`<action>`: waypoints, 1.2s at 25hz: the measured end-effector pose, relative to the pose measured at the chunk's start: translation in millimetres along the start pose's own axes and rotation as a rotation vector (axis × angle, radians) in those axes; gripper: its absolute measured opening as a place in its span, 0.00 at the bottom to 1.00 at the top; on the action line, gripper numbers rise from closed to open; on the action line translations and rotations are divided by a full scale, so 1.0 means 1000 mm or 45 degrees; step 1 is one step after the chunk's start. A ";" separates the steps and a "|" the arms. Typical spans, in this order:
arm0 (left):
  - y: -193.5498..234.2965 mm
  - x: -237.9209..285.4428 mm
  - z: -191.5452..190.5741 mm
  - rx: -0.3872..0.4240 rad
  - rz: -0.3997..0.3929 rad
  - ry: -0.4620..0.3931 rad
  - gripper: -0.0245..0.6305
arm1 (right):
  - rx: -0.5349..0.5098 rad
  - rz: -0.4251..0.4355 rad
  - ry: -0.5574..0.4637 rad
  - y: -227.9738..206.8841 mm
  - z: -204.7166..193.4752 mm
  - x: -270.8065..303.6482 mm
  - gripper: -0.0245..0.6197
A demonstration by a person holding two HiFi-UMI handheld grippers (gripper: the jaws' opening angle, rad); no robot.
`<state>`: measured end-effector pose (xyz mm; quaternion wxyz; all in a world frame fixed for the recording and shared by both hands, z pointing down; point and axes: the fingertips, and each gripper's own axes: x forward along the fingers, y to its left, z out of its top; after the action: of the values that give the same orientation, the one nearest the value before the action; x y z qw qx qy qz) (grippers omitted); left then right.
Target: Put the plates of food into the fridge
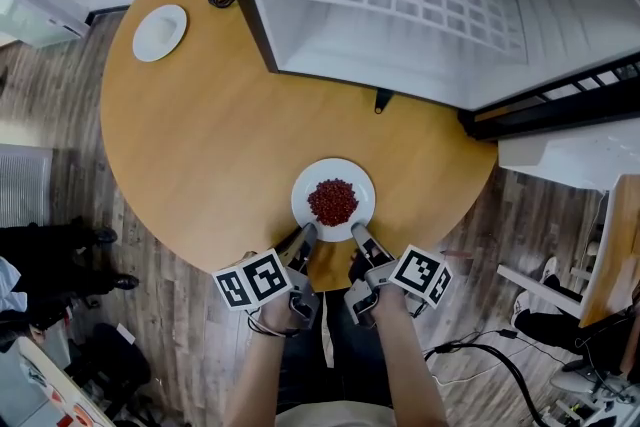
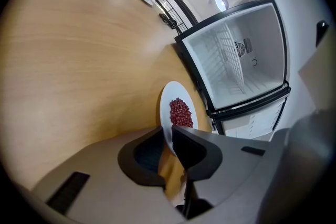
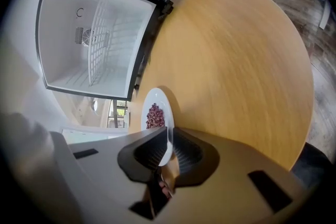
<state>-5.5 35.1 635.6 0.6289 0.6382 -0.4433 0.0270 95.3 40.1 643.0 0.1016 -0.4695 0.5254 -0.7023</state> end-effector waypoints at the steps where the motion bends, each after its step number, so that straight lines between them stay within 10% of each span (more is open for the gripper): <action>1: 0.001 0.000 0.000 0.000 0.006 -0.003 0.12 | 0.005 -0.004 0.000 -0.001 0.000 0.000 0.10; 30: -0.050 -0.017 0.034 -0.081 -0.202 -0.120 0.08 | 0.003 0.178 -0.124 0.050 0.021 -0.018 0.07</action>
<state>-3.4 7.3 579.3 0.6274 0.6516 -0.4211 -0.0669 103.8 16.6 591.6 0.1765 -0.4650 0.5506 -0.6704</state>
